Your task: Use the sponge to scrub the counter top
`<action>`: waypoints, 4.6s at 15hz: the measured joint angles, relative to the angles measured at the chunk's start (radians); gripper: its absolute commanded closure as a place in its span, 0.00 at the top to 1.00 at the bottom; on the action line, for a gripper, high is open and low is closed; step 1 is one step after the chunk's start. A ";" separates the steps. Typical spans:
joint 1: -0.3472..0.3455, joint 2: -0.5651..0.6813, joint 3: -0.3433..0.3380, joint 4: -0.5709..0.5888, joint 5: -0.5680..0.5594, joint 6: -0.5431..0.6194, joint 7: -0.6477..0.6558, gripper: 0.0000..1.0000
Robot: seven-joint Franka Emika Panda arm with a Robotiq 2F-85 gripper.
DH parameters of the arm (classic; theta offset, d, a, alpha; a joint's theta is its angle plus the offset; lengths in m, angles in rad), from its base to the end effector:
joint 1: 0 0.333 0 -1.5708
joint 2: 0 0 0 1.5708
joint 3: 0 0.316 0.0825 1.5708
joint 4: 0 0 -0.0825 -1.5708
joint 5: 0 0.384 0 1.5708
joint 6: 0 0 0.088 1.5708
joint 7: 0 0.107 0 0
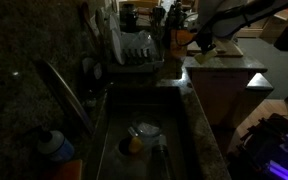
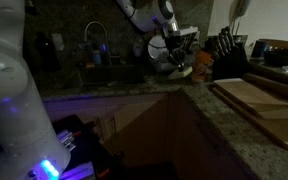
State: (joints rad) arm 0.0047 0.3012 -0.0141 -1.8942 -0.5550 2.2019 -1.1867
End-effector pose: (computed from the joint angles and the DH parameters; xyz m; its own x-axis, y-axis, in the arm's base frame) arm 0.6238 -0.0236 0.3505 0.0775 0.9021 -0.4246 0.9943 -0.0385 0.0997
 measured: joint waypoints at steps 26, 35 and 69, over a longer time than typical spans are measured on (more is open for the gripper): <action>0.057 -0.054 0.066 -0.266 0.224 0.263 -0.192 0.01; 0.035 0.005 0.144 -0.264 0.431 0.251 -0.456 0.01; -0.002 -0.266 0.009 -0.418 0.261 0.182 -0.595 0.01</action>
State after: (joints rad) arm 0.0026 0.0349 -0.0055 -2.3121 -0.2945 2.3834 -1.7818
